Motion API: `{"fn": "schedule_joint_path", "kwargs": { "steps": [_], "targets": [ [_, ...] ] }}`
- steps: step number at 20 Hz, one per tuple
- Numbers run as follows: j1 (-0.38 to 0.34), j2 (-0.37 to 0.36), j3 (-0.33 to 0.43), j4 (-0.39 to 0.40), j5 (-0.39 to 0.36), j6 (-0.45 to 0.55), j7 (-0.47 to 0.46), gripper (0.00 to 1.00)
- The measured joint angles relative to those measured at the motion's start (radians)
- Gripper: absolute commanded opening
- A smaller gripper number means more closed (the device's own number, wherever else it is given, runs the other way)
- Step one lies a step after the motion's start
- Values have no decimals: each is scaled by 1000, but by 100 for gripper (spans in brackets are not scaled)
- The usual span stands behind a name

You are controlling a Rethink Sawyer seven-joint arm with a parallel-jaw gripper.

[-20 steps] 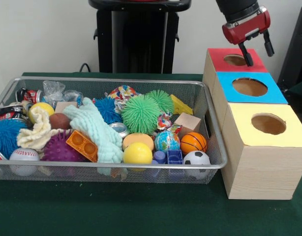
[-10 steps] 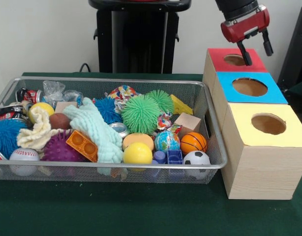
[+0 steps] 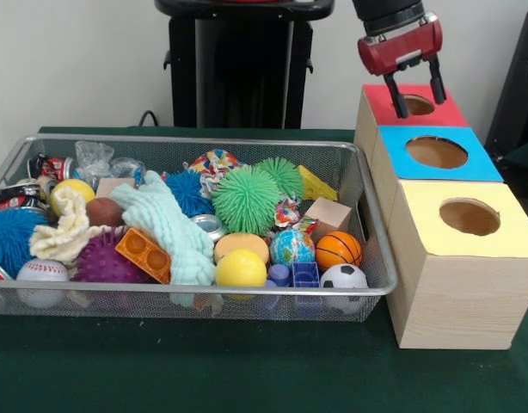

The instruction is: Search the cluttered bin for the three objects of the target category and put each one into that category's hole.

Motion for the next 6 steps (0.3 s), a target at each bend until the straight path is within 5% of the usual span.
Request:
{"fn": "schedule_joint_path", "kwargs": {
  "steps": [6],
  "targets": [
    [-18, -15, -9, 0, -21, 7, 0, 100]
  ]
}}
